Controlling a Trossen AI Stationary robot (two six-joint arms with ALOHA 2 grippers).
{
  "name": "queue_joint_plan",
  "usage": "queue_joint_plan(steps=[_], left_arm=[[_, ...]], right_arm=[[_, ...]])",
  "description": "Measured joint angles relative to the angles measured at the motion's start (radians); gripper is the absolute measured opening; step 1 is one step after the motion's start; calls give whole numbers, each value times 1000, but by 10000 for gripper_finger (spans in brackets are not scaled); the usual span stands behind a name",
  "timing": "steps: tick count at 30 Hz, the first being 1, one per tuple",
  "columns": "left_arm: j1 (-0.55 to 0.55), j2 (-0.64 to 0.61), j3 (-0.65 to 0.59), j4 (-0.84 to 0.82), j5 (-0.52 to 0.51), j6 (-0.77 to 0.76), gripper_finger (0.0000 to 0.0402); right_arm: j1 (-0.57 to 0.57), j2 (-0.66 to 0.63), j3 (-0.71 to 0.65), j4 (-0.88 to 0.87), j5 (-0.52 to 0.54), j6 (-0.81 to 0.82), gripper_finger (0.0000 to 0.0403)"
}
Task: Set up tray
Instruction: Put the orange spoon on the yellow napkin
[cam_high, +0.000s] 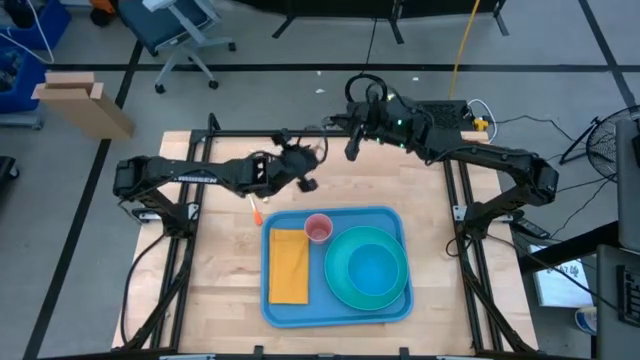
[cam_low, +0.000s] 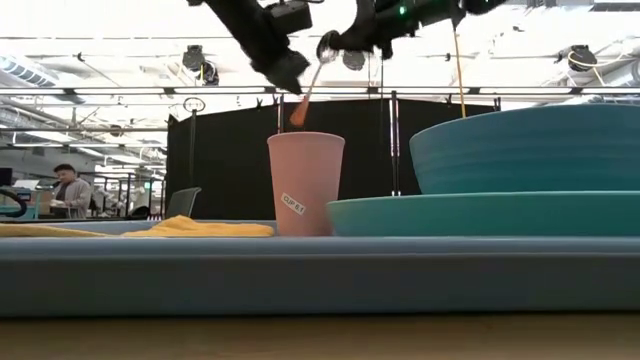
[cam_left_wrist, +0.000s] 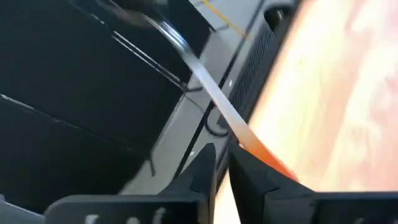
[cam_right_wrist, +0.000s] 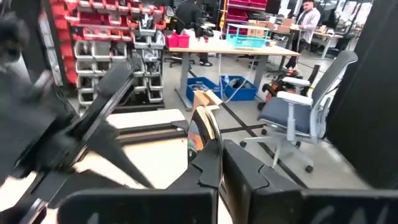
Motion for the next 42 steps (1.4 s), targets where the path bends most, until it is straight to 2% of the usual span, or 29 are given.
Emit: queue_joint_plan(steps=[4,8,12,14,19,22,27,30,34,36,39,42], left_arm=[[-65,-81,0,-251,21,-91,67],[-112,-200,-59,-402,83,-211,63],[-145,-405,-276,-329,83,-264,30],[-153,-528,-401,-223,84,-284,9],[-155,-787,-660,-1,121,-289,13],[-154,-889,-747,69,130,-283,10],[-154,-984,-816,72,134,-277,7],[-154,-998,-822,69,136,-261,17],[-154,-1001,-822,71,128,-252,18],[-154,-1001,-822,69,128,-249,12],[-154,-1002,-822,70,128,-250,3],[-154,-1002,-822,69,128,-254,8]], right_arm=[[-20,-3,97,-99,-24,42,1],[-38,-2,162,-183,-123,54,1],[-50,14,200,-187,-235,103,1],[-51,31,221,-199,-292,129,1],[10,83,296,-216,-336,201,0],[77,98,296,-248,-336,245,0],[213,112,290,-268,-319,287,0],[310,142,287,-266,-240,315,0],[435,203,286,-266,-51,318,0],[484,237,286,-260,8,315,0],[526,304,286,-237,31,314,0],[539,375,286,-184,-28,333,0]])
